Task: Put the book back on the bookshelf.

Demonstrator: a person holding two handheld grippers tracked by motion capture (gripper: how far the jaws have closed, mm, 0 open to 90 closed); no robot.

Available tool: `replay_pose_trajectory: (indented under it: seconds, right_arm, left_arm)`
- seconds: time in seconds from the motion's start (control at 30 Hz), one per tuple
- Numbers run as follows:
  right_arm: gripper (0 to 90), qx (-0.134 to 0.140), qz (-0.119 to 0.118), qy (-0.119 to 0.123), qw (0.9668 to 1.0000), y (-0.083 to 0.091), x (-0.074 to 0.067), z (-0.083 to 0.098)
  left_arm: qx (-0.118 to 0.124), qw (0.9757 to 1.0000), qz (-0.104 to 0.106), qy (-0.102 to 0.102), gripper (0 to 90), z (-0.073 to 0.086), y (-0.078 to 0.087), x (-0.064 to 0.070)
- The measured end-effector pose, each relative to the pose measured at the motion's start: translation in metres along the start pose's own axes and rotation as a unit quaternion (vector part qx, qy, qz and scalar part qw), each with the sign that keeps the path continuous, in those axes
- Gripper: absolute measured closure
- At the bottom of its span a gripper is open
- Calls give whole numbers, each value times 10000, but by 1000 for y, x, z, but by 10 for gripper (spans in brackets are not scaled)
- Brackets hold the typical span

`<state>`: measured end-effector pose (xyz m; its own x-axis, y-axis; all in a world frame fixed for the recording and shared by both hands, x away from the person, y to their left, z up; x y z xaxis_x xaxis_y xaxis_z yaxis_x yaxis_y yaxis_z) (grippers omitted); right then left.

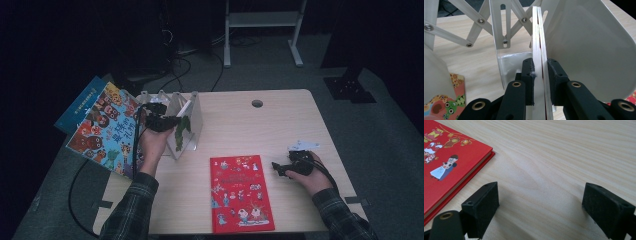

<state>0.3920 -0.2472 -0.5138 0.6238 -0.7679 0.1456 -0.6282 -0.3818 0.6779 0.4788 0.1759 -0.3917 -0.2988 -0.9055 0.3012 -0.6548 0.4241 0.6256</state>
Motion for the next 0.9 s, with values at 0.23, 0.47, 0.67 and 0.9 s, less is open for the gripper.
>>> replay_pose_trajectory:
  seconds: [0.23, 0.47, 0.67, 0.9]
  right_arm:
    - [129, 2, 2, -14, 10000, 0, 0, 0]
    - [129, 1, 1, -16, 10000, 0, 0, 0]
    - [129, 2, -1, -16, 10000, 0, 0, 0]
    - [129, 3, -3, -15, 10000, 0, 0, 0]
  left_arm:
    - [42, 9994, 304, 169, 738, 5, -1, 0]
    - [71, 9970, 715, 272, 688, 5, 8, 5]
    - [40, 9966, 782, 251, 609, 5, 16, 6]
    - [-37, 9965, 793, 265, 556, 16, 21, -2]
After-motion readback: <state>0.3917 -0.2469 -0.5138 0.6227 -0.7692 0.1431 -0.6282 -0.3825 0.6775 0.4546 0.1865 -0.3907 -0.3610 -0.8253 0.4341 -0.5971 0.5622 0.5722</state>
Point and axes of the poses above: each handheld gripper's, and its own axes: y roughly backward along the jaws, z roughly out of its underside, x roughly to its right, the point moved 4 cm from there along -y, roughly forward along the jaws, and after that the axes turned 12 degrees about y, right-handed, at the moved point
